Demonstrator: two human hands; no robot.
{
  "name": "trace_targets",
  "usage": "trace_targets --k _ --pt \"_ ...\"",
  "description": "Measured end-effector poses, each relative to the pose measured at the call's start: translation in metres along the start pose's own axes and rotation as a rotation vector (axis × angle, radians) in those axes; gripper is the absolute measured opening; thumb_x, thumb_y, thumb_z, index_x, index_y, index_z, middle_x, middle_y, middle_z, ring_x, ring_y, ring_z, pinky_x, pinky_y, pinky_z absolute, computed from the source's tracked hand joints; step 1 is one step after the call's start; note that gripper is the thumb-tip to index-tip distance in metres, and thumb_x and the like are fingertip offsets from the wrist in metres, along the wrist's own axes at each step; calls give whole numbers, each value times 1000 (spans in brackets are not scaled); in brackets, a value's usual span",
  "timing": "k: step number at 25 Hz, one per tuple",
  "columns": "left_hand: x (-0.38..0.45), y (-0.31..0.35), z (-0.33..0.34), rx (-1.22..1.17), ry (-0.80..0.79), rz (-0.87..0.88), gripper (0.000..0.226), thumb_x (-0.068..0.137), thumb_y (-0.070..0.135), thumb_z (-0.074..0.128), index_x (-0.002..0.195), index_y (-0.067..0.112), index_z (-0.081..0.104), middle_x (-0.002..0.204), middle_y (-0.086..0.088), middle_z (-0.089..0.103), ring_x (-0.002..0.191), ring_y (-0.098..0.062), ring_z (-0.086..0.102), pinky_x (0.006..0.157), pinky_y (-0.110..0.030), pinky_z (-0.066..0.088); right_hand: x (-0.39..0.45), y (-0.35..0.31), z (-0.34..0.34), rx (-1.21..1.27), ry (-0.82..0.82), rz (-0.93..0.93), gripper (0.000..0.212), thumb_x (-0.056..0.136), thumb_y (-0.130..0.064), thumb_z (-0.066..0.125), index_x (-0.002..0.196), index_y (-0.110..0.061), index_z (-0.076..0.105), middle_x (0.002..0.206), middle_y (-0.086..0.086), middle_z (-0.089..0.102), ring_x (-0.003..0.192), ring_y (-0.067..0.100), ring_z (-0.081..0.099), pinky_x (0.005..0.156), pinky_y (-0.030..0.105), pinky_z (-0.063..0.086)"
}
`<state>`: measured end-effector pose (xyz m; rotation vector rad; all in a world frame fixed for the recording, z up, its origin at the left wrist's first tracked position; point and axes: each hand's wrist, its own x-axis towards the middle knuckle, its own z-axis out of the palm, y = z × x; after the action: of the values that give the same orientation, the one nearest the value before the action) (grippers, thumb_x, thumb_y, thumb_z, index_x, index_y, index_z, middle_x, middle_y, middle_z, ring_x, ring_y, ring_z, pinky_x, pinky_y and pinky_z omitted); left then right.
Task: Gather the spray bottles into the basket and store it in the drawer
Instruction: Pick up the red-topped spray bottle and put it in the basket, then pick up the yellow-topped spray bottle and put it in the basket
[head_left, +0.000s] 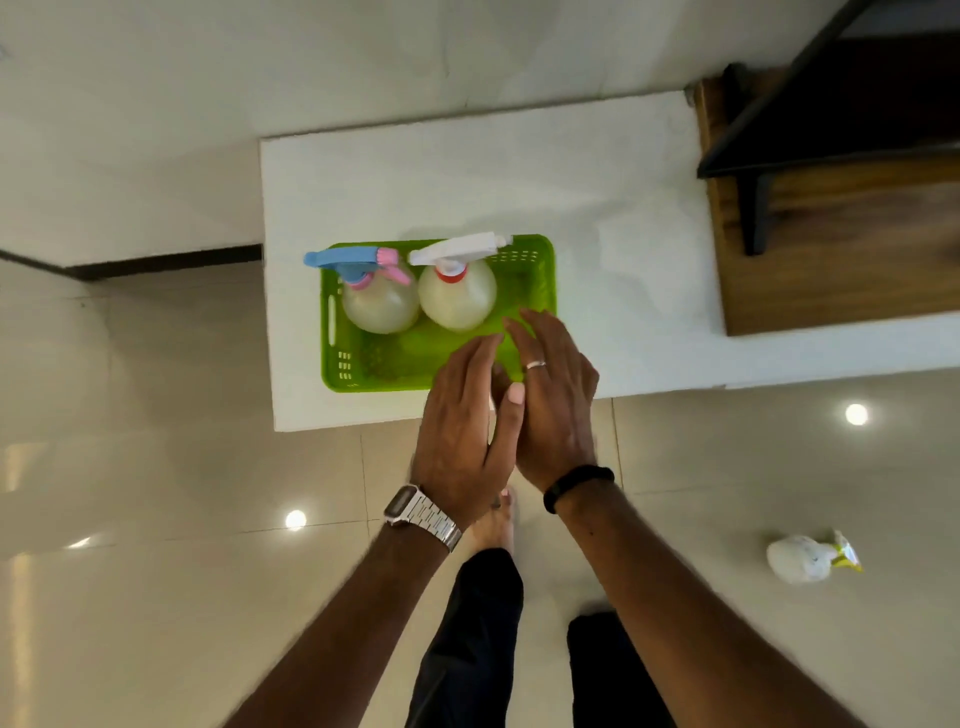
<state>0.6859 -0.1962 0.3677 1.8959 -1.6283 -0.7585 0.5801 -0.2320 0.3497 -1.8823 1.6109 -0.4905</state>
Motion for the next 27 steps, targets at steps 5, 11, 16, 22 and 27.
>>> trace_targets --k 5,11,16,22,27 --pt "-24 31 32 271 -208 115 54 101 40 39 147 12 43 154 -10 43 143 -27 40 115 -44 36 -55 60 -35 -181 -62 98 63 99 -38 46 158 -24 29 171 5 14 158 22 6 119 54 20" --pt "-14 90 139 398 -440 407 62 101 47 35 154 14 32 167 -10 19 156 -28 16 124 -44 16 -108 188 -100 -297 -88 317 71 99 -45 42 161 -22 17 172 8 4 158 27 6 119 55 19" --pt "-14 135 243 546 -706 397 68 96 49 28 151 9 36 162 -12 33 150 -32 30 119 -47 28 -171 300 -154 -285 -131 508 68 101 -42 41 161 -18 19 171 9 10 157 28 14 118 54 23" --pt "-52 172 362 713 -895 348 59 101 44 38 148 9 39 154 -13 45 141 -33 43 114 -45 36 -296 443 -197 -285 -247 761 71 101 -45 39 161 -15 14 169 7 15 154 25 18 116 52 24" --pt "-85 218 480 729 -1039 390 55 102 45 37 149 16 38 156 -7 43 139 -31 45 111 -45 39 -384 546 -205 -344 -347 855 70 101 -46 38 159 -11 17 164 6 25 147 22 28 113 51 27"
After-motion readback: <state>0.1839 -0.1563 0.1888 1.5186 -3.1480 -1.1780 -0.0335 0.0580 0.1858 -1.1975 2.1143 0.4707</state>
